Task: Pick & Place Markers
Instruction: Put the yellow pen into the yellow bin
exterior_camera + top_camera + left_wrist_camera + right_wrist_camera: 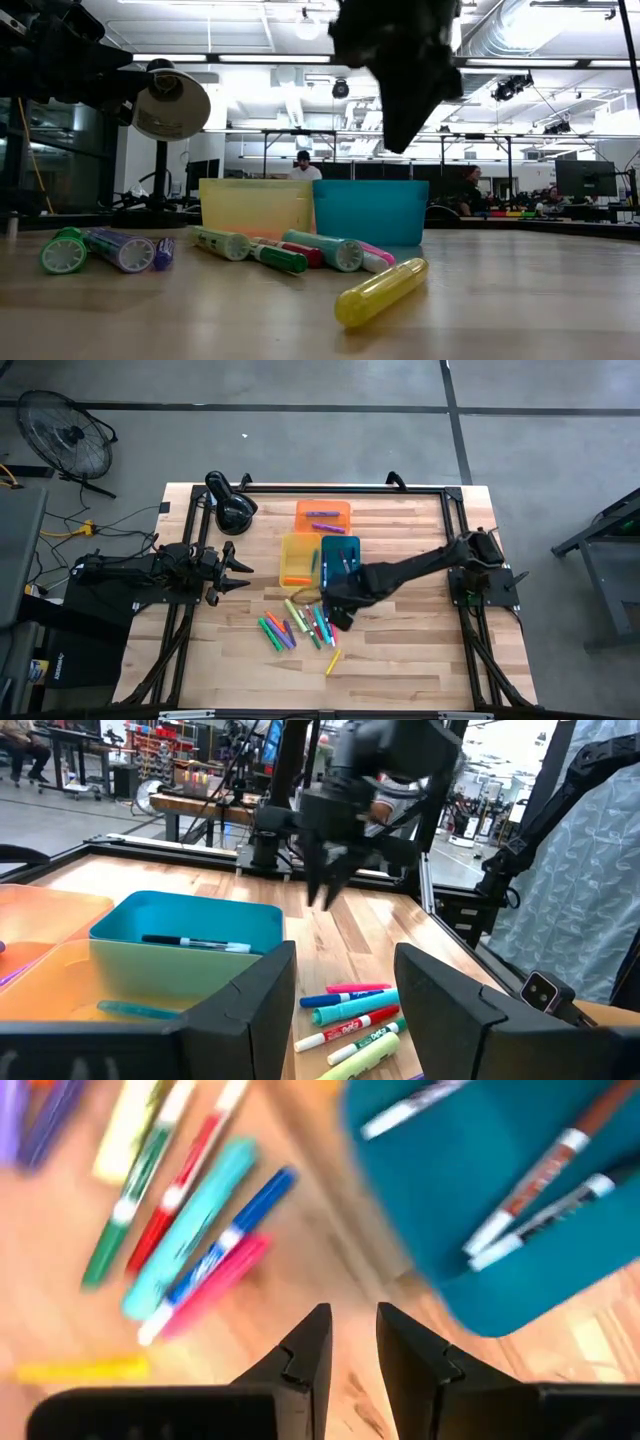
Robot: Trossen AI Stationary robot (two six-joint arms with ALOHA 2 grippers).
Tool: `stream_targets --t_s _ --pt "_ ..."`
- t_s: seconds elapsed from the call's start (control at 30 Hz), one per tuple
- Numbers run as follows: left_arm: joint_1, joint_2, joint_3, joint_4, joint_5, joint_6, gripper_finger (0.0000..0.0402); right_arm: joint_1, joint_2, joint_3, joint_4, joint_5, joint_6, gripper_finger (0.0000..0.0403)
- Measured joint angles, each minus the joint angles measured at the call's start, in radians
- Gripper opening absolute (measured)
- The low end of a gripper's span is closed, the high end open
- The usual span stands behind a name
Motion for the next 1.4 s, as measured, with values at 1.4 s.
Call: stream_targets --t_s 1.4 --pt "0.000 0.000 0.000 0.000 0.000 0.000 0.0170 0.219 0.318 0.197 0.178 -0.224 -1.110 0.0152"
